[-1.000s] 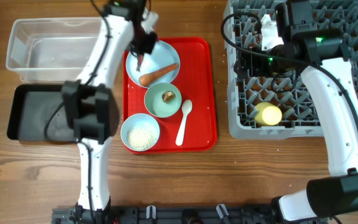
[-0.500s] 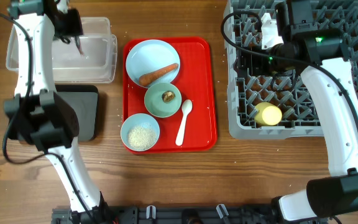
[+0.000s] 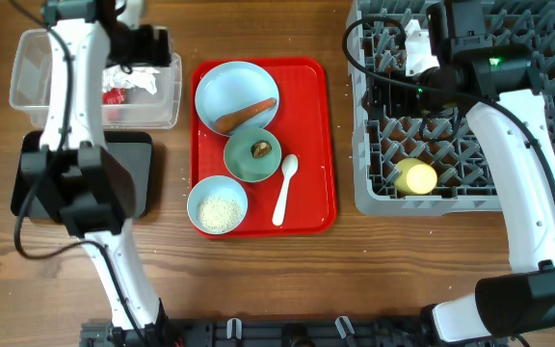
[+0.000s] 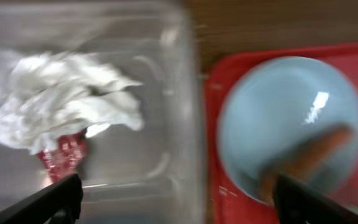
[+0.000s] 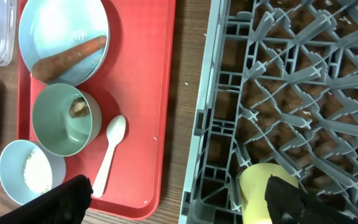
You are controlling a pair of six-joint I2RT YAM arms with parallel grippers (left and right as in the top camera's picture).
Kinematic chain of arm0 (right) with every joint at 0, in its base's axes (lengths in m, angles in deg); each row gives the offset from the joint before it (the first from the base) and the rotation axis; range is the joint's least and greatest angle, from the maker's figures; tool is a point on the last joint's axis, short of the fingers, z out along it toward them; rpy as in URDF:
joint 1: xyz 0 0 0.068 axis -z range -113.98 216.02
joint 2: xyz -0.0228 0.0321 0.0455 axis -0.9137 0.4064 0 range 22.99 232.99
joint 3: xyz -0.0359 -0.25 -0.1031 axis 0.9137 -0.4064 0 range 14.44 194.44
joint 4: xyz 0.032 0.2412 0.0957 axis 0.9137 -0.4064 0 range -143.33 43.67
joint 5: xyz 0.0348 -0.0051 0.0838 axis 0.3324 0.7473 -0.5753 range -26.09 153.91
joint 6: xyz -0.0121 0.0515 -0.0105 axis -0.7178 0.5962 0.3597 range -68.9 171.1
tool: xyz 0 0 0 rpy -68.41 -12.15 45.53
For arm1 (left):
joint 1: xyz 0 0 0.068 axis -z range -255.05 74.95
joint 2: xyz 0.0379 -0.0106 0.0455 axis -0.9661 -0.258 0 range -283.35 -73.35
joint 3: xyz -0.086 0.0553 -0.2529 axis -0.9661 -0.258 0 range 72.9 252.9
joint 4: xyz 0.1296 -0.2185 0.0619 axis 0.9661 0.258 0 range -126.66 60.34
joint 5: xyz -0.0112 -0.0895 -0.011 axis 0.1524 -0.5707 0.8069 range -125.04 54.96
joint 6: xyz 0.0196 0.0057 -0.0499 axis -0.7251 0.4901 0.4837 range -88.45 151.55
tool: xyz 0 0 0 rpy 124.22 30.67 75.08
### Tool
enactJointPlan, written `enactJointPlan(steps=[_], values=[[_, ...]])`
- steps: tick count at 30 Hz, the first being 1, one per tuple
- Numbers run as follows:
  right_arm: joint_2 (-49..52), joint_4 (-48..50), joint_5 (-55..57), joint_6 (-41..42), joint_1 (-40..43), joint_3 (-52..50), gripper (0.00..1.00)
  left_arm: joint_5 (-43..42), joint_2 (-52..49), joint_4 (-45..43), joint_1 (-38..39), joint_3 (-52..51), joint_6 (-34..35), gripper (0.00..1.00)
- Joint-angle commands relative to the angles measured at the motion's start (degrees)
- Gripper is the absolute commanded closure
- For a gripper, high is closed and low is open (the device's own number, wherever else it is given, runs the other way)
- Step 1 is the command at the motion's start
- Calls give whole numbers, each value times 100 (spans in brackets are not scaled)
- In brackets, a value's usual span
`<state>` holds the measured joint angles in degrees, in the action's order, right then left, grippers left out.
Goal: Sort waste into correct bins and load items into the dishwasher rack
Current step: 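Drop the tissue and wrapper into the clear plastic bin, then grasp the carrot from the white plate with the left gripper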
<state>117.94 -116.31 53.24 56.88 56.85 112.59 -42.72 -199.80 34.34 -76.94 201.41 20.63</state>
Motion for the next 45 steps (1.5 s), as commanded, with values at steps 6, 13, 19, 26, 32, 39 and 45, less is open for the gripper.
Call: enactJointPlan(steps=[6, 13, 19, 26, 32, 39, 45], values=[[9, -37, 13, 22, 2, 74, 8, 291, -50, 4, 1834, -579, -1561, 2], [9, -57, 13, 22, 2, 74, 8, 885, -688, -269, 1915, -857, -1565, 11], [9, -50, 13, 22, 2, 74, 8, 844, -1147, -282, 1784, -857, -1574, 13], [9, -50, 13, 22, 2, 74, 8, 841, -1644, -551, 1784, -857, -1567, 32], [9, -50, 31, 22, 2, 74, 8, 844, -1650, -544, 1786, -857, -1346, 94], [9, -33, 31, 20, 2, 74, 7, 975, -1248, -402, 1790, -372, -260, 96], [9, -13, 31, 17, 2, 74, 7, 1484, 461, 839, 1641, 402, 1355, 89]])
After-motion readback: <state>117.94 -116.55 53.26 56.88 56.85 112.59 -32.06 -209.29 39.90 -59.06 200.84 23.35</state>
